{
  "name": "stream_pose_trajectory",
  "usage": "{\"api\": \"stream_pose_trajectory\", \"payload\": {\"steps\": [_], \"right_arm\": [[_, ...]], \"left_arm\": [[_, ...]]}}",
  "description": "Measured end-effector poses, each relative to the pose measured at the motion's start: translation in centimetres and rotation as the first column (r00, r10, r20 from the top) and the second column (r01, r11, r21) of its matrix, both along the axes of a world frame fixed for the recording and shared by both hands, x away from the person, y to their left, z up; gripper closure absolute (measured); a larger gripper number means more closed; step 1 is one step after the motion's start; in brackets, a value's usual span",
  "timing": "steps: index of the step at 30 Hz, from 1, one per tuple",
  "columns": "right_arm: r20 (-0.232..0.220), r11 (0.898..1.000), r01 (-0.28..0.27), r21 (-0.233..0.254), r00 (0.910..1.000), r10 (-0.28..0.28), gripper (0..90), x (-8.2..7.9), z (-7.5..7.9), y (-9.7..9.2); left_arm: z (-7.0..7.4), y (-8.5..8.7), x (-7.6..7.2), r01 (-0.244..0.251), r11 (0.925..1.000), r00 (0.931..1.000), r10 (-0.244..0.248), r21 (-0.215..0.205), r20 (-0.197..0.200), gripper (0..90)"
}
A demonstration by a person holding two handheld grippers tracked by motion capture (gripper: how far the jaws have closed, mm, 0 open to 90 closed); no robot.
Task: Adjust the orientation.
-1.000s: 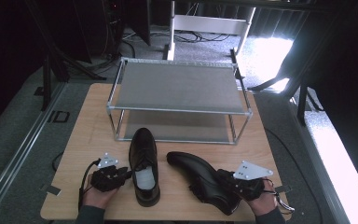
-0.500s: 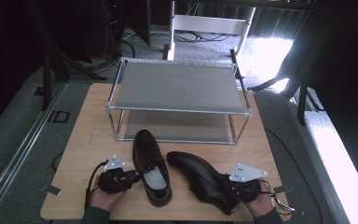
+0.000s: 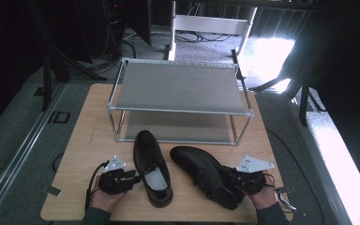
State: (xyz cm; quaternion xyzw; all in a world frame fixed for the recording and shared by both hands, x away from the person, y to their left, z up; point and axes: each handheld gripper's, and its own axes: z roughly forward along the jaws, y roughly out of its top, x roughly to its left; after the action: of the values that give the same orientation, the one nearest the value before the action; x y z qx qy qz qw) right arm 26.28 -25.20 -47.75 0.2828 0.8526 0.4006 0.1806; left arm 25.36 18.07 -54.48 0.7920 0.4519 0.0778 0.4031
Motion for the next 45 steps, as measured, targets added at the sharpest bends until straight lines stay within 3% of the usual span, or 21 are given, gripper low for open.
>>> {"api": "stream_pose_trajectory", "payload": {"steps": [8, 13, 18, 20, 22, 24, 27, 32, 39, 45], "right_arm": [[-0.013, 0.997, 0.076, 0.005, 0.9970, -0.076, 90.0, 2.3, -0.3, -1.3], [-0.051, 0.994, 0.105, 0.029, 0.9933, -0.103, 90.0, 4.1, -0.8, -2.4], [-0.079, 0.989, 0.143, 0.038, 0.9870, -0.140, 90.0, 6.0, -1.0, -3.6], [-0.088, 0.986, 0.156, 0.063, 0.9847, -0.150, 90.0, 6.5, -1.0, -4.1], [-0.079, 0.980, 0.194, 0.040, 0.9785, -0.190, 89.9, 6.9, -0.8, -4.7], [-0.087, 0.979, 0.182, 0.093, 0.9809, -0.174, 89.6, 6.8, -0.6, -5.2], [-0.066, 0.981, 0.178, 0.073, 0.9827, -0.173, 82.4, 6.3, -0.3, -5.2], [-0.047, 0.991, 0.122, 0.055, 0.9917, -0.120, 70.7, 5.3, 0.0, -4.9], [-0.059, 0.998, 0.059, -0.011, 0.9965, -0.060, 60.0, 5.0, -0.2, -4.7], [-0.071, 0.997, 0.022, -0.073, 0.9971, -0.027, 56.4, 5.3, -0.4, -4.0]], "left_arm": [[0.0, -0.1, -0.1, -0.011, 0.9998, 0.9999, 0.011, 0.018, 0.013, 62.4], [0.0, -0.1, 0.0, -0.013, 0.9997, 0.9999, 0.013, 0.019, 0.012, 62.1], [0.0, -0.1, 0.0, -0.012, 0.9998, 0.9999, 0.011, 0.018, 0.010, 61.8], [0.0, -0.1, 0.0, -0.011, 0.9998, 0.9999, 0.011, 0.018, 0.010, 61.7], [0.0, -0.1, 0.0, -0.014, 0.9997, 0.9999, 0.014, 0.018, 0.009, 61.5], [0.0, -0.1, 0.0, -0.017, 0.9997, 0.9998, 0.016, 0.018, 0.008, 61.4], [0.0, -0.1, 0.0, -0.019, 0.9997, 0.9998, 0.019, 0.018, 0.009, 61.3], [0.0, -0.1, 0.0, -0.027, 0.9993, 0.9995, 0.027, 0.027, 0.014, 61.3], [0.1, 0.1, 0.2, -0.053, 0.9983, 0.9983, 0.053, 0.025, 0.025, 61.1], [0.1, 0.2, 0.6, -0.081, 0.9962, 0.9961, 0.080, 0.031, 0.039, 60.9]]}}
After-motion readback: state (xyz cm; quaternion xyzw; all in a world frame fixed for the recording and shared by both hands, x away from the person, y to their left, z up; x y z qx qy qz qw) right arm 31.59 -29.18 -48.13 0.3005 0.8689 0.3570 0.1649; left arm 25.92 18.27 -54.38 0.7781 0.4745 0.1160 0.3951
